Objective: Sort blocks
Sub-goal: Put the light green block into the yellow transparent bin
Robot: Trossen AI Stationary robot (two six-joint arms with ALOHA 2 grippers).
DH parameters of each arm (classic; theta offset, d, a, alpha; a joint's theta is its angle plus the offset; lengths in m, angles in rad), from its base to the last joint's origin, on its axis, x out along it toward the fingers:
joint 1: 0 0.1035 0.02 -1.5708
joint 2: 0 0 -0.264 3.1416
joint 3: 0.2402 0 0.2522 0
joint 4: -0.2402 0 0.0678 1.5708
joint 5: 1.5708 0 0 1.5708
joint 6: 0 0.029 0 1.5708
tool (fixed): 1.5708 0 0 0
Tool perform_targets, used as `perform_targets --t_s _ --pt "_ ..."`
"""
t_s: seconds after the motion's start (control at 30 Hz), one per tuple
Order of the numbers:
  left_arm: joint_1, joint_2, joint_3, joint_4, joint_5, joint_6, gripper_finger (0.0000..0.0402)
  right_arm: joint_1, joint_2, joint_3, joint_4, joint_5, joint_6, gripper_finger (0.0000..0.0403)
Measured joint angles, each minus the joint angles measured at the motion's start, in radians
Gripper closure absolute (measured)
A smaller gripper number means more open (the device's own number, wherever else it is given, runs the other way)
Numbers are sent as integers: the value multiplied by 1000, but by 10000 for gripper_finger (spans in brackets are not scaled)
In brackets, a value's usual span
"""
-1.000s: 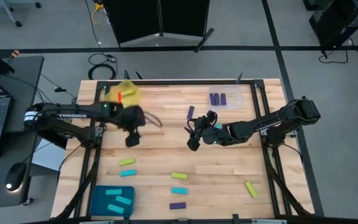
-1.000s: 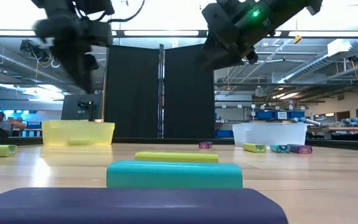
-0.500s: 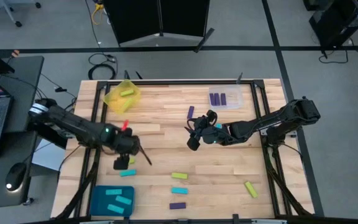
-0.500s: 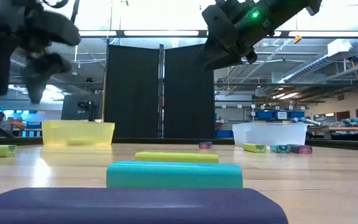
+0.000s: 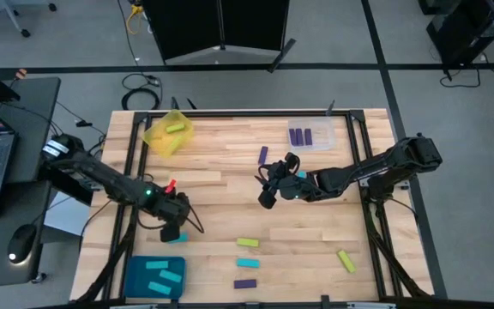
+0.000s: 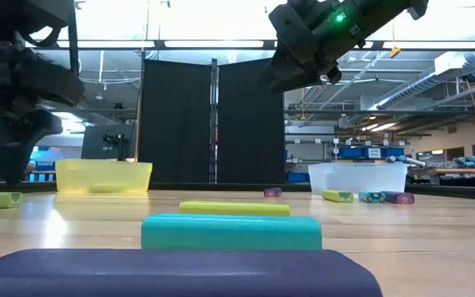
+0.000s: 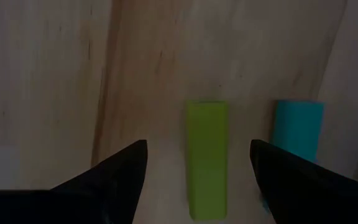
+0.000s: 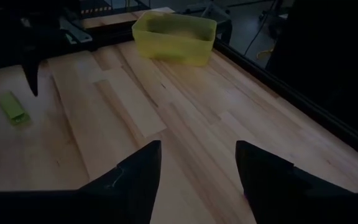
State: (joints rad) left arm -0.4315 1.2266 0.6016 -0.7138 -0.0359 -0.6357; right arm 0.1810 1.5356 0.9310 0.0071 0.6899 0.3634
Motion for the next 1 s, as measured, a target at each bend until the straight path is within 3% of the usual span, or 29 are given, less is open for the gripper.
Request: perform_targets --t_s 0.67,0.8,1.0 --pt "-51 33 -105 114 -49 -50 118 0 0 0 0 0 0 194" --pt "-50 33 -107 109 -59 -48 159 0 0 0 -1 0 0 193" --pt "-49 34 -109 102 -72 -47 263 0 0 0 -1 0 0 198"
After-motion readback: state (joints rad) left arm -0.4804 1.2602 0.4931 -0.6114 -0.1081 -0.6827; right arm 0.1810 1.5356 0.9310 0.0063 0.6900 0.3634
